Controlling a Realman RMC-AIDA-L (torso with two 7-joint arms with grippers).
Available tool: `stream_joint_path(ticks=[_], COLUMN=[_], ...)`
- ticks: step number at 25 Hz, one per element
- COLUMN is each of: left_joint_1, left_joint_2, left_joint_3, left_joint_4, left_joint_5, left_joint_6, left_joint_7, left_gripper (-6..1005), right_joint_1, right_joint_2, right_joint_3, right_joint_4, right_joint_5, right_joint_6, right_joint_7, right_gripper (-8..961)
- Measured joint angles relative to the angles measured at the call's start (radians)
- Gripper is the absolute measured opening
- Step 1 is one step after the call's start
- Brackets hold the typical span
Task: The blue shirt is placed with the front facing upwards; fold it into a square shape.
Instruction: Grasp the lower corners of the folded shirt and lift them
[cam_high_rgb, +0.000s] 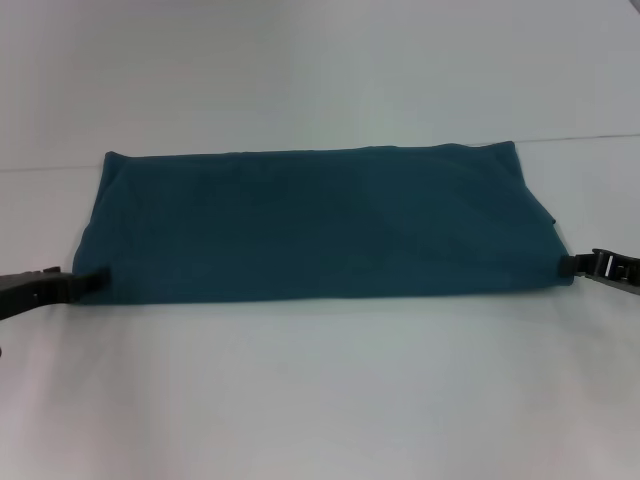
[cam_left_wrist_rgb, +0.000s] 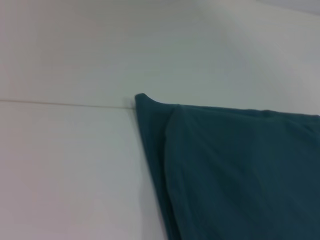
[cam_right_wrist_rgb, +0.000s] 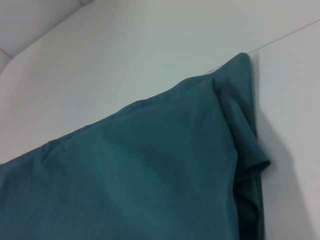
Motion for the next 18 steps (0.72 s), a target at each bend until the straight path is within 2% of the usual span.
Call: stream_joint_path(ticks=[6,11,18], left_joint_1=[0.000,-0.005,-0.006], left_joint_2=[-0.004,-0.007,-0.007], left_joint_3=[0.041,0.038,0.036], left_joint_4=[0.009,0.013,0.013], left_joint_5=[0.040,0.044,0.045], left_joint_6=[0.019,0.019,0.014], left_joint_7=[0.001,-0.005,-0.006], left_gripper=[710,656,370], right_joint_1=[0.000,0.000,-0.002], right_joint_2=[0.000,0.000,0.000], right_joint_3=[0.000,0.000,0.000], right_joint_4=[0.000,0.000,0.000], right_joint_5=[0.000,0.000,0.000], right_joint_6=[0.000,-0.002,-0.002], right_joint_7=[0.000,0.000,0.000], right_gripper=[76,79,82])
